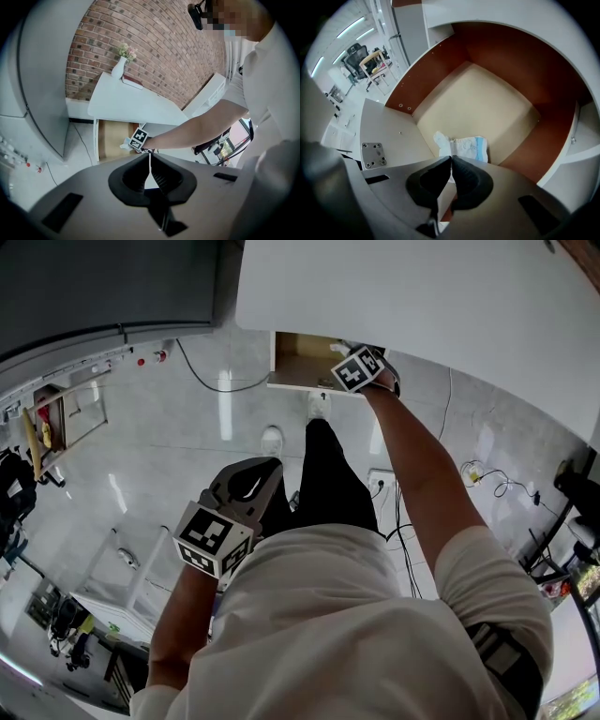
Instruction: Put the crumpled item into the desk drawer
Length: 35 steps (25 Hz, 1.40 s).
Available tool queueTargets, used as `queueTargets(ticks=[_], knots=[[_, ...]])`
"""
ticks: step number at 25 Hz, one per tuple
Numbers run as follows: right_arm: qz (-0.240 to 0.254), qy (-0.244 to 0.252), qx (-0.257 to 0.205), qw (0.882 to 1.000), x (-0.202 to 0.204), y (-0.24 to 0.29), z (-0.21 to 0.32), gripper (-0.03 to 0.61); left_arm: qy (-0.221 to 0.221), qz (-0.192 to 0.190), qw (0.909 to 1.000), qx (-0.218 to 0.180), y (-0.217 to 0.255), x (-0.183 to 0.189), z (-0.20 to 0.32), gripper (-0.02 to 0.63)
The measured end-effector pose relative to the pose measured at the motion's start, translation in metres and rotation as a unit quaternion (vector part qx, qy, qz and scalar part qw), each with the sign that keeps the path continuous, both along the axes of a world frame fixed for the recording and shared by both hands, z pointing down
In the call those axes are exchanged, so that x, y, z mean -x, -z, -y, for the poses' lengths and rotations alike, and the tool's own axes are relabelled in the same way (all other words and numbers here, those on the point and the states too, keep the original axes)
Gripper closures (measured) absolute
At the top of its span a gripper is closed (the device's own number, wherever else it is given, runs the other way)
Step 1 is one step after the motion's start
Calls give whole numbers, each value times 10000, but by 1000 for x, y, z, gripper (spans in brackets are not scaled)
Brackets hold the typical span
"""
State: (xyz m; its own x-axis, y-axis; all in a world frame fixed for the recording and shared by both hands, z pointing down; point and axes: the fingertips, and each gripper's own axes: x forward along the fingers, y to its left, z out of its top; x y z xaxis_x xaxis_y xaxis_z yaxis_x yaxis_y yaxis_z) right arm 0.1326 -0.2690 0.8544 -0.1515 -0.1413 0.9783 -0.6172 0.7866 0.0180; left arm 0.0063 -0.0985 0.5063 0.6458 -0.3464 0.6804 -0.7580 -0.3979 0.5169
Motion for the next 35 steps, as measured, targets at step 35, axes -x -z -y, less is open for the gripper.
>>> queueTargets(ticks=[35], knots=[[306, -458, -438, 9975, -1, 104, -29, 543, -333, -345, 9963, -715, 40, 37, -21, 583]])
